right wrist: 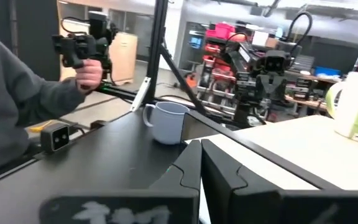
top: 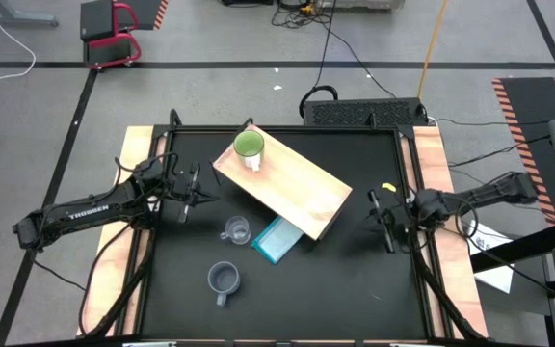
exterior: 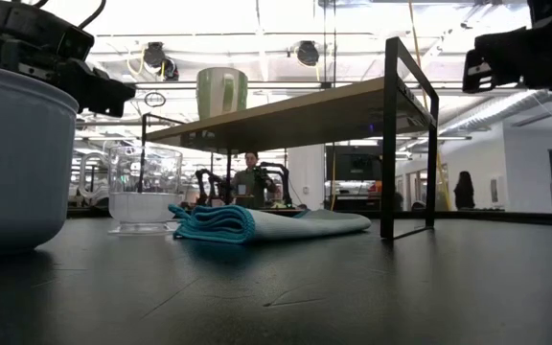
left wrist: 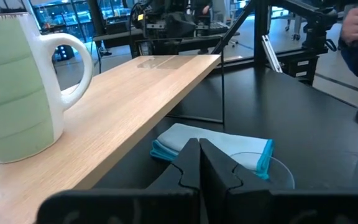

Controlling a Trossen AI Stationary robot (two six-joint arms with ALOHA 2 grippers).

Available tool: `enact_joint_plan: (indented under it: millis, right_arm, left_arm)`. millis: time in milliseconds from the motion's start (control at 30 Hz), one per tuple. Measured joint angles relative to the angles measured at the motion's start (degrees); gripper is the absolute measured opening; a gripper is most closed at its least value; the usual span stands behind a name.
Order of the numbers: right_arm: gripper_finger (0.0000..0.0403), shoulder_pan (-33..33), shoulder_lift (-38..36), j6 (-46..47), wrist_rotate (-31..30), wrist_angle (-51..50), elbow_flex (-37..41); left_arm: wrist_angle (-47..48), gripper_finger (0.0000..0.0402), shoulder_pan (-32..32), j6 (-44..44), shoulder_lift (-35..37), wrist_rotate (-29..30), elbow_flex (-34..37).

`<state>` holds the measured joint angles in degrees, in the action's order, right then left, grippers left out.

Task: Stack small to large cups/mugs on shelf
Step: Put the blue mug on the shelf

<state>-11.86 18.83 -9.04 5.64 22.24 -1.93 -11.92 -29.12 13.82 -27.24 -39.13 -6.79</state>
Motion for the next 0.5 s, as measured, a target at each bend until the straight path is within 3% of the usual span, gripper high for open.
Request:
enact_joint_plan:
  millis: [100, 500]
  right_arm:
    - [0.0000, 1.4, 0.0, 0.0, 2.2, 0.1, 0.0]
    - [0.0000, 10.9, 0.0, 0.0, 1.6, 2.9, -0.9]
  left_arm:
    - [0.2, 0.0004, 0.0, 0.0, 0.0, 0.0, 0.0]
    - [1.0, 0.0004, 1.3, -0.1, -0.1, 0.0, 0.0]
